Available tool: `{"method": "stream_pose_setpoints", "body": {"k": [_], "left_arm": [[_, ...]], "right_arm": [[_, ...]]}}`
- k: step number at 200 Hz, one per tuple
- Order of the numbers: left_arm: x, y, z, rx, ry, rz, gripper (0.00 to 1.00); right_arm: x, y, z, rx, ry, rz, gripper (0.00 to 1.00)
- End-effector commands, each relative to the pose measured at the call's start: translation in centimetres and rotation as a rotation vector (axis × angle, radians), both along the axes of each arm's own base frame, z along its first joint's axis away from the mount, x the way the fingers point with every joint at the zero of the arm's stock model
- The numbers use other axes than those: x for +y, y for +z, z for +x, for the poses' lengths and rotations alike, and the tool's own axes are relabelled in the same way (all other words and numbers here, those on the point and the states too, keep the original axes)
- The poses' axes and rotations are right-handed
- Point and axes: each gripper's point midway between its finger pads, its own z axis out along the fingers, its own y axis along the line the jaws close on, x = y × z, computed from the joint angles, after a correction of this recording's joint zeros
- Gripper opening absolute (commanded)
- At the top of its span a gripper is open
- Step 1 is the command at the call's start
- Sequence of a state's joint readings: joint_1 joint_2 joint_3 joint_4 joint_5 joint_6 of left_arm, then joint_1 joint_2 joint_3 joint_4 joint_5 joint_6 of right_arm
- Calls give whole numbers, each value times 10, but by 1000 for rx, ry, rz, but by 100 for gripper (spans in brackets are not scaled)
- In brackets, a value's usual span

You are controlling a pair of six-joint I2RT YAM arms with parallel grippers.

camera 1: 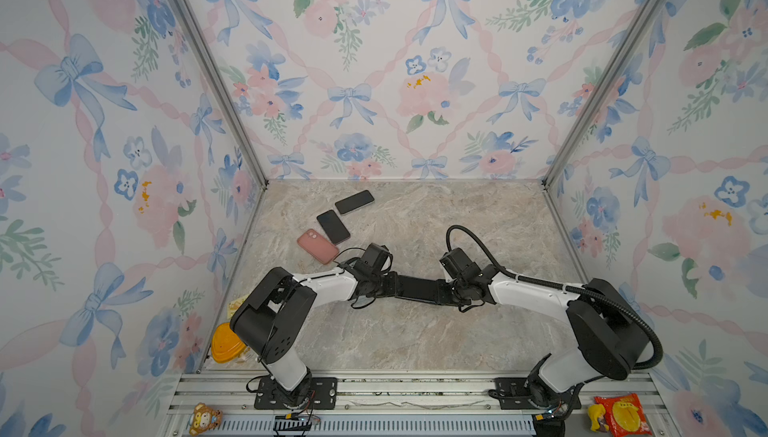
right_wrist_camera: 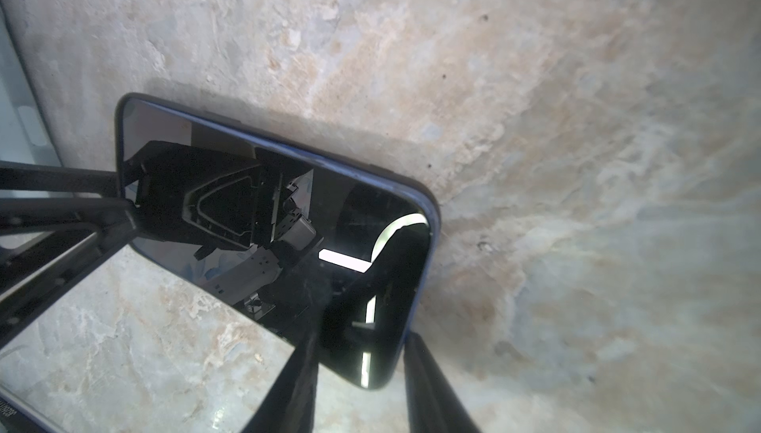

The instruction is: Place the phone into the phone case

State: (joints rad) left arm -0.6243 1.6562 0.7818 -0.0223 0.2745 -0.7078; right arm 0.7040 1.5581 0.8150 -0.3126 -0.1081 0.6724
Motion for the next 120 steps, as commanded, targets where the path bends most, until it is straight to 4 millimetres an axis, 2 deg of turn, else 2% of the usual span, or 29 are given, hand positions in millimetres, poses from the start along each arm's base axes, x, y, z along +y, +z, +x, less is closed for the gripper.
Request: {"method": "stream_pose_setpoints", "body": {"k": [1,93,120], "left_arm": [[-7,-6,-5,15,-39,-1,36],[-12,-4,-7,12,-46,-11,33],[-14,-4,-8,10,-50,-12,24]], "right_arm": [[9,0,0,5,14,11,37],[19,-2,-4,15,23,42,34],[26,-4,-7,21,30,55,33]]}}
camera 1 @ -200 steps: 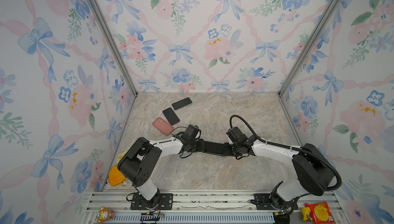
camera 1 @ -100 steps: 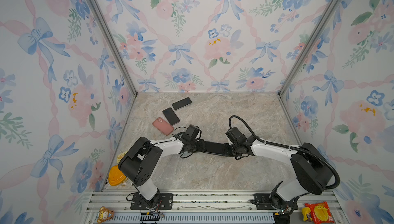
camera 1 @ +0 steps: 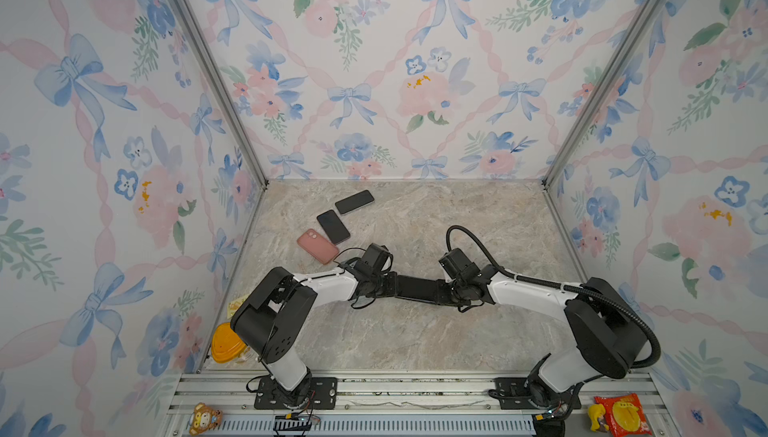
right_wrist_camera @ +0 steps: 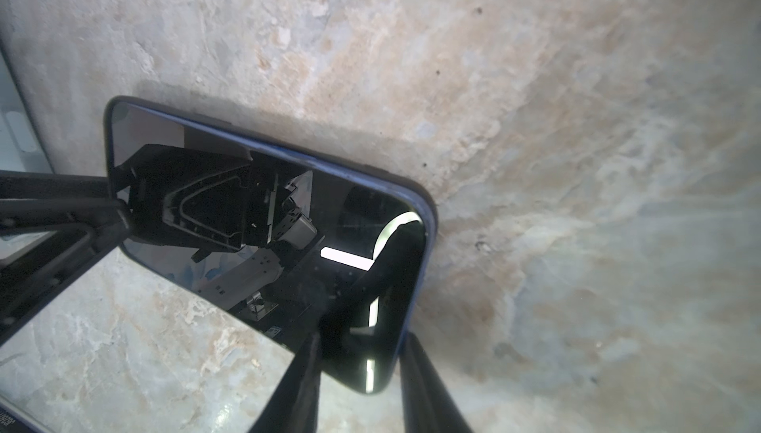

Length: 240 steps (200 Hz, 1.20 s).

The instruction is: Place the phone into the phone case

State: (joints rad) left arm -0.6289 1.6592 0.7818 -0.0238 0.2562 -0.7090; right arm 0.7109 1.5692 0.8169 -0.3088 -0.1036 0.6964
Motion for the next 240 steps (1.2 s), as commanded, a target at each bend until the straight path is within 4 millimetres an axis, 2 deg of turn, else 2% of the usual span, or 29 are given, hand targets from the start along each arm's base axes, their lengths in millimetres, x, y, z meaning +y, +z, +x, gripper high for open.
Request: {"method": "stream_pose_setpoints", "body": {"k": [1,31,58,130,186,240], "left_arm": [[-15,-2,-8,16,-56,-26,24],[-11,-6,-10,22,-42,-11,14],[-7,-9,-11,19,-32,5,11],[-1,-14,-16,28,-47,37,14],[-2,-14,-22,45,-55,23,13],[-8,-14,-23,45,-62,20,9]], "right_arm": [[24,-1,-6,11,46,57,33],[28,-3,-8,14,55,56,33],[24,1,-7,1,53,37,33],[8,9,-4,-28,39,-20,34],[27,2,-10,-2,70,16,33],[38,-1,-16,5,75,42,32]]}}
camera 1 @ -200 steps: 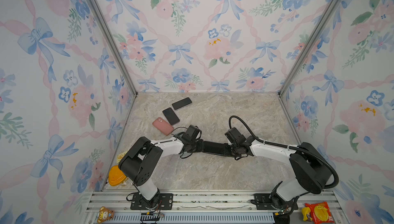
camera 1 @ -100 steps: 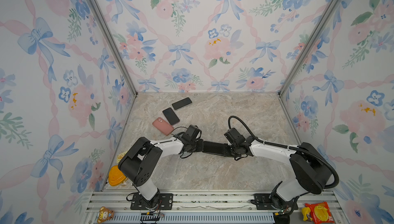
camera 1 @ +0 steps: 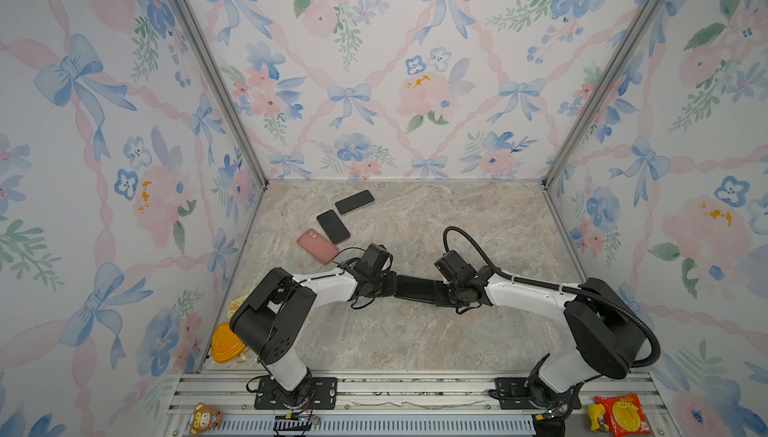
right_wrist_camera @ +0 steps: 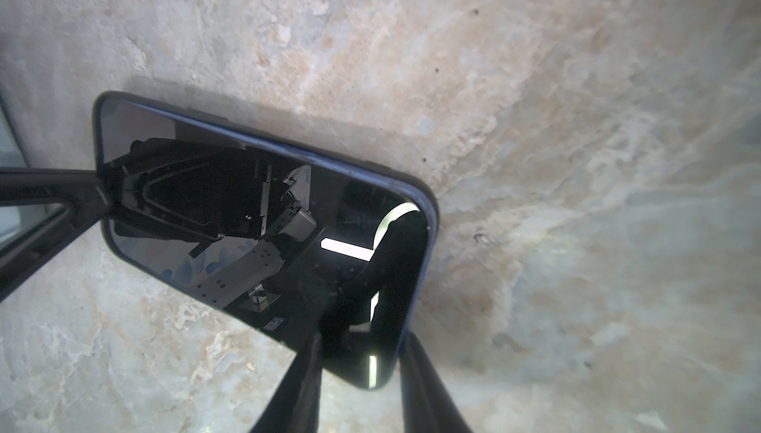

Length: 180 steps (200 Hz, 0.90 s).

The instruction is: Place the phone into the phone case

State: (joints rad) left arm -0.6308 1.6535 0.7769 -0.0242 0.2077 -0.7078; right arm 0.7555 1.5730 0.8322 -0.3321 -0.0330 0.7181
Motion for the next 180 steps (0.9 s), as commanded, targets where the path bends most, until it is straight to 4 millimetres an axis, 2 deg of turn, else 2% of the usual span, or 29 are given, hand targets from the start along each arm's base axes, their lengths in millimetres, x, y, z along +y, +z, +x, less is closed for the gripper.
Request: {"method": "stream_pose_setpoints", "body": {"k": [1,26,35,68,108,114,152,180], "left_arm": [[-14,-12,-28,71,-86,-12,9],[-17,-12,-28,69,-91,-12,9],[-17,-12,-29,70,-92,-11,9],[-19,-11,-27,61,-93,-10,9],[-13,-8,-26,43,-92,4,13],[-10,-8,-26,42,-91,10,16],[3,-1,-28,32,-77,45,38],[4,9,-31,29,-73,22,46]], "right_arm": [[37,-1,-13,33,80,93,32],[54,-3,-19,46,104,125,31],[58,-13,-23,67,116,107,30],[65,-13,-26,71,131,110,30],[47,-8,-24,51,118,49,31],[43,-1,-22,35,116,50,31],[9,14,-13,-29,156,-69,37],[-6,26,-4,-62,191,-104,41]]}}
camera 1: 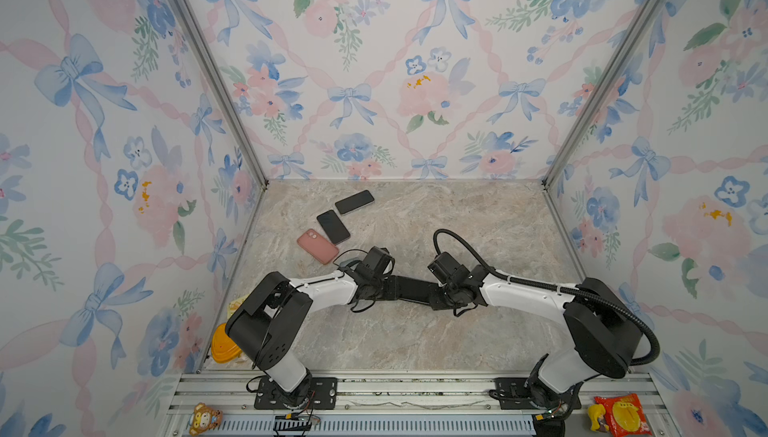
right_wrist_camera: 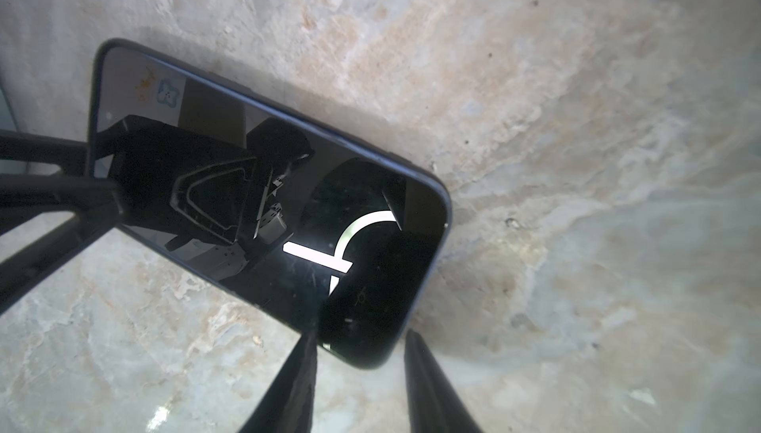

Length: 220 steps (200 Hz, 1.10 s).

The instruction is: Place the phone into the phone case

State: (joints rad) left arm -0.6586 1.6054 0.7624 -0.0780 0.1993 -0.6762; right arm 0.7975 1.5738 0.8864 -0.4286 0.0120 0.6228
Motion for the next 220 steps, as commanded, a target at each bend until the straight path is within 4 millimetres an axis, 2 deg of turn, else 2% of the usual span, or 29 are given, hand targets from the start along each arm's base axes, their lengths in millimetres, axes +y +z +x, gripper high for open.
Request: {"method": "stream_pose_setpoints", "body": {"k": [1,5,27,48,79,83,113,138,183,187,220], "left_arm": [[3,5,-15,33,-24,-5,46],[10,-4,-24,56,-21,9,48],[10,-8,-31,105,14,-8,53],[0,-5,-38,124,11,-30,56],[-18,4,-44,123,-9,-86,65],[-20,4,-45,125,-11,-88,65],[-22,-2,-47,129,-8,-88,63],[-25,-5,-44,129,-16,-87,59],[-26,-16,-40,132,-27,-57,58],[-34,-7,-32,113,-28,-76,57],[-51,0,-21,108,-44,-122,56]], "right_arm": [[-8,19,3,-36,81,-17,41],[-8,20,5,-39,86,-9,42],[-1,27,14,-56,121,29,47],[4,29,31,-70,151,48,51],[11,30,57,-78,196,81,54],[11,21,58,-57,201,77,55],[15,7,70,-14,206,148,56],[20,-2,72,14,217,179,55],[20,-13,59,63,224,196,55],[20,-13,58,63,223,197,55],[14,-13,51,68,199,192,53]]}}
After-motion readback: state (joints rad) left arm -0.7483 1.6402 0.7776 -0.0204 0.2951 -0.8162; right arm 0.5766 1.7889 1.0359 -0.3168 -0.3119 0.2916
